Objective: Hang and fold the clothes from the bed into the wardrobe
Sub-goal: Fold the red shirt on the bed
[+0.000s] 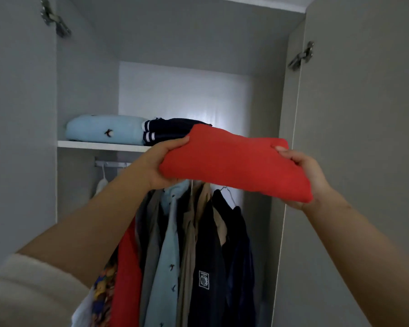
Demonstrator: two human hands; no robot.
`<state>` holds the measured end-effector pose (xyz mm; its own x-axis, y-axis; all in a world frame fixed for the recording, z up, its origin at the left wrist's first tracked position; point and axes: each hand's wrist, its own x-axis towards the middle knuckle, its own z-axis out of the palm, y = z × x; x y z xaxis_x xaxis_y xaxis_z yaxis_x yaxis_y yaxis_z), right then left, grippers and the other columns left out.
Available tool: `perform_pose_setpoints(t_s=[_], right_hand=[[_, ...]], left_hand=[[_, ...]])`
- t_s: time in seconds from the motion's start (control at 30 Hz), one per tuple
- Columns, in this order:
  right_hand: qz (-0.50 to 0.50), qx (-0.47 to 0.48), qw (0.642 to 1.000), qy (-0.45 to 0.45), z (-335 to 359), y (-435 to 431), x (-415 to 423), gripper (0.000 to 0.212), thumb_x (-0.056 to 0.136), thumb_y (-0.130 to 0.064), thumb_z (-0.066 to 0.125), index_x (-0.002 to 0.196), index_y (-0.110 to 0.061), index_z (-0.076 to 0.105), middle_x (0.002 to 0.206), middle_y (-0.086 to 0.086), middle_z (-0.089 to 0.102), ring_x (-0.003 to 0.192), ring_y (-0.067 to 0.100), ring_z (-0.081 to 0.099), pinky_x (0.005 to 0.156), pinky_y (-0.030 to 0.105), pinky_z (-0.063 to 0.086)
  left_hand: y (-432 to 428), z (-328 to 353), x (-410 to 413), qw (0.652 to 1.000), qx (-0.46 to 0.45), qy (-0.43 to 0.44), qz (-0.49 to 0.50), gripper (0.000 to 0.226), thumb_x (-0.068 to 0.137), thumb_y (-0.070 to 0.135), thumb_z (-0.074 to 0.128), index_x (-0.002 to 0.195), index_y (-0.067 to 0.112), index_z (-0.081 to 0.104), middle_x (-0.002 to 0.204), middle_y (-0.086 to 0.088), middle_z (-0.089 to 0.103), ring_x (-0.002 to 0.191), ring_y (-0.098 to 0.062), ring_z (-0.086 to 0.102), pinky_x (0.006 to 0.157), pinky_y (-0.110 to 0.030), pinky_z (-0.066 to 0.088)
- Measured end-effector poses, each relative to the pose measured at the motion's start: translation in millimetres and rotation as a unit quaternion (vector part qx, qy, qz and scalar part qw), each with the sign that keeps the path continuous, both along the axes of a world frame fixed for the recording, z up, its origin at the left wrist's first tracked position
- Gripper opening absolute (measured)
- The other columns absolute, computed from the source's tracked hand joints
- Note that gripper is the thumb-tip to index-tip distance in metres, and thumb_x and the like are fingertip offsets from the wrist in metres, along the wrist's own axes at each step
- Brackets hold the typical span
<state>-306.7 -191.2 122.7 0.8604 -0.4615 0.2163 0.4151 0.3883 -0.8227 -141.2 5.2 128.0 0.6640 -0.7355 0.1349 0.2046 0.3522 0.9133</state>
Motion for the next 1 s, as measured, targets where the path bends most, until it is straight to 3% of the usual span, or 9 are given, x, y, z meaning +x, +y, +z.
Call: perform_pose_setpoints(t_s=[0.1, 0.2, 0.33, 0.5, 0.57, 0.6, 0.67, 0.8, 1.0], right_hand=[[-0.009, 0.021, 1.000, -0.018, 20.1, -37.6, 23.3, 0.020, 0.090, -0.014, 0.044, 0.081, -0.022, 0.059, 0.058, -0.006, 0.066, 0.046, 0.011, 0.063, 0.045, 0.021, 0.053], [-0.015, 0.038, 0.998, -0.039, 33.8, -61.9, 45.8, 0.019, 0.092, -0.014, 0.041, 0.082, -0.021, 0.056, 0.054, -0.005, 0.065, 0.044, 0.011, 0.062, 0.040, 0.020, 0.050], [-0.033, 0.054, 0.995, -0.077, 45.2, -87.3, 71.8, 0.024, 0.095, -0.017, 0.038, 0.081, -0.017, 0.058, 0.051, -0.005, 0.065, 0.042, 0.009, 0.062, 0.038, 0.018, 0.048], [-0.083, 0.077, 0.988, -0.110, 58.0, -115.8, 103.8, 0.025, 0.097, -0.019, 0.039, 0.081, -0.017, 0.058, 0.051, -0.007, 0.066, 0.044, 0.007, 0.063, 0.042, 0.017, 0.050], [-0.101, 0.077, 0.986, -0.110, 61.7, -127.6, 123.8, 0.025, 0.098, -0.018, 0.038, 0.082, -0.016, 0.057, 0.049, -0.008, 0.064, 0.042, 0.004, 0.061, 0.043, 0.016, 0.050], [-0.115, 0.073, 0.985, -0.106, 62.2, -133.3, 136.9, 0.025, 0.098, -0.015, 0.036, 0.083, -0.014, 0.056, 0.050, -0.007, 0.063, 0.043, 0.004, 0.060, 0.043, 0.017, 0.049], [-0.166, 0.061, 0.980, -0.087, 58.9, -143.8, 169.4, 0.022, 0.097, -0.009, 0.035, 0.090, -0.010, 0.055, 0.065, -0.001, 0.060, 0.050, 0.007, 0.059, 0.050, 0.020, 0.052], [-0.350, -0.076, 0.934, 0.006, 41.9, -157.1, 235.7, 0.023, 0.096, -0.007, 0.033, 0.113, -0.010, 0.048, 0.098, 0.010, 0.050, 0.088, 0.022, 0.051, 0.087, 0.038, 0.048], [-0.377, -0.437, 0.791, 0.202, 57.8, -166.6, 252.9, 0.051, 0.094, -0.034, 0.047, 0.133, -0.006, 0.033, 0.123, 0.017, 0.051, 0.105, 0.033, 0.054, 0.096, 0.045, 0.044]], left_hand=[[-39.7, 18.1, 14.0, 0.992, -0.118, 0.025, -0.021, 0.025, 0.070, 0.031, 0.064, 0.081, 0.012, 0.074, 0.081, -0.003, 0.071, 0.068, -0.019, 0.068, 0.064, -0.031, 0.057], [-73.7, 36.2, 27.3, 0.985, -0.170, 0.036, -0.011, 0.041, 0.072, 0.031, 0.063, 0.108, 0.011, 0.062, 0.106, -0.007, 0.067, 0.091, -0.024, 0.065, 0.078, -0.037, 0.056], [-121.6, 62.3, 46.4, 0.986, -0.167, 0.007, 0.026, 0.018, 0.088, 0.019, 0.059, 0.104, 0.011, 0.060, 0.101, -0.007, 0.064, 0.092, -0.022, 0.062, 0.083, -0.035, 0.053], [-176.2, 90.8, 81.4, 0.983, -0.182, -0.012, 0.035, 0.031, 0.091, 0.015, 0.057, 0.121, 0.008, 0.055, 0.113, -0.010, 0.062, 0.094, -0.022, 0.061, 0.078, -0.033, 0.053], [-192.6, 94.6, 102.1, 0.981, -0.090, -0.110, 0.130, 0.036, 0.090, 0.023, 0.057, 0.124, 0.012, 0.050, 0.119, -0.008, 0.058, 0.098, -0.021, 0.058, 0.078, -0.031, 0.050], [-199.1, 93.0, 115.2, 0.956, 0.004, -0.207, 0.210, 0.040, 0.089, 0.028, 0.057, 0.125, 0.014, 0.046, 0.120, -0.005, 0.055, 0.100, -0.021, 0.055, 0.078, -0.030, 0.047], [-205.6, 83.8, 147.9, 0.828, 0.172, -0.409, 0.342, 0.046, 0.087, 0.031, 0.057, 0.128, 0.016, 0.043, 0.117, -0.004, 0.051, 0.102, -0.021, 0.051, 0.079, -0.028, 0.040], [-196.4, 69.4, 202.6, 0.609, 0.218, -0.645, 0.406, 0.033, 0.086, 0.029, 0.057, 0.116, 0.018, 0.057, 0.111, -0.003, 0.061, 0.110, -0.025, 0.051, 0.082, -0.031, 0.040], [-187.6, 67.6, 235.5, 0.439, 0.343, -0.757, 0.341, 0.042, 0.086, 0.047, 0.049, 0.125, 0.030, 0.050, 0.125, 0.003, 0.055, 0.115, -0.023, 0.050, 0.093, -0.036, 0.034]])
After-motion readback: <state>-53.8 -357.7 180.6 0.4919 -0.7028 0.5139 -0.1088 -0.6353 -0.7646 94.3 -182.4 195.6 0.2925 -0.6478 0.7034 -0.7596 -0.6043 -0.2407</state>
